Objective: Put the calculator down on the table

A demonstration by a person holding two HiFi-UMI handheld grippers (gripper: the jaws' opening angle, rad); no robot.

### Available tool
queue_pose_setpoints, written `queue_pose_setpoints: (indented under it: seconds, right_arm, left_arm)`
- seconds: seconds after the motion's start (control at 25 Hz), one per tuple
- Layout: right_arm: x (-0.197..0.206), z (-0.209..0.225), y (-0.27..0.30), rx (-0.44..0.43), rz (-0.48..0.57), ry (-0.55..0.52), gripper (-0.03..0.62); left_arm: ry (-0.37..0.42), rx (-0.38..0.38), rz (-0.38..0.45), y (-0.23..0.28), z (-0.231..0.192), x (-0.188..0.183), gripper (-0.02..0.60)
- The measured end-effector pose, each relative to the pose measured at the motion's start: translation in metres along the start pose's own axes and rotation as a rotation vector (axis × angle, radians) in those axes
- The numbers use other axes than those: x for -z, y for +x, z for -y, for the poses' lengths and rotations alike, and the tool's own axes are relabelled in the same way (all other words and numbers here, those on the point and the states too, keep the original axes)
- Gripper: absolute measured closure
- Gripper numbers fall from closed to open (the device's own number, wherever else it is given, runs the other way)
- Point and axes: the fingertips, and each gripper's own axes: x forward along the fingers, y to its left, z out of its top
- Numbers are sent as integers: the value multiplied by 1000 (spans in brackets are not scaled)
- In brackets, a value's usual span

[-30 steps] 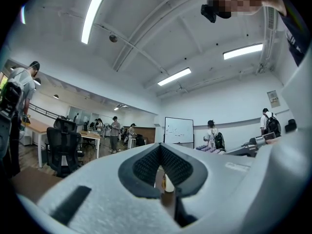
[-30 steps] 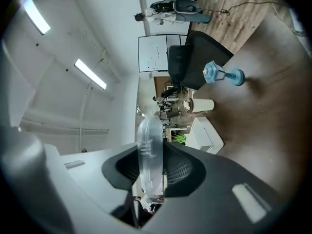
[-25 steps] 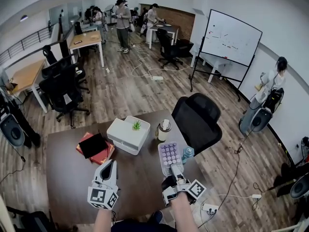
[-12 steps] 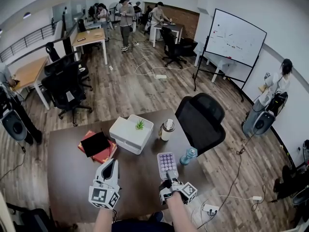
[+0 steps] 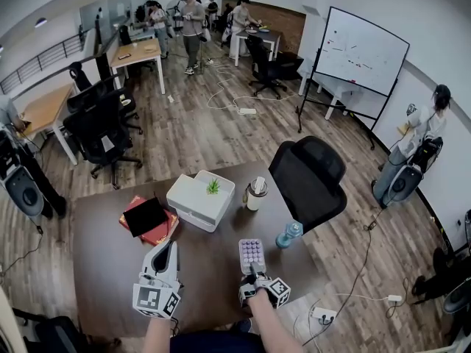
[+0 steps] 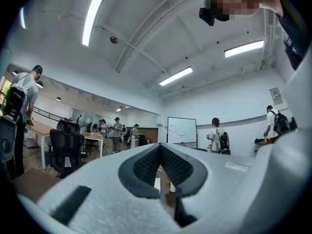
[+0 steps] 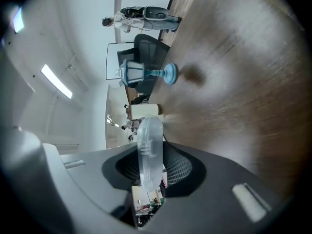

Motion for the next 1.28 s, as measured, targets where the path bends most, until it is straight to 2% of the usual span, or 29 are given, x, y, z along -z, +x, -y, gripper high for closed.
queue_pose_setpoints:
  seconds: [0.2,0.44,0.68,1.0,1.16,1.28]
  right_arm:
    - [-12,39,5,61,28,-17,477]
    - [-17,59,19,107,44,-60,477]
    - [-18,72,27,146,61,3,477]
    - [-15,79,36,157,52,-11,476]
    - [-9,83,36,189,28,56,468]
    - [-6,87,36,222,20,74,430]
  left_arm:
    - [-3,-8,-7,1,-2,3,586]
    - [4,-17,-19,3,-6,3,586]
    - [7,-9,-26,4,-2,4,586]
    - [5,4,-31,7,1,7,586]
    - [-12,9,-40,7,1,11,586]
    - [-22,9,-53,7,1,13,586]
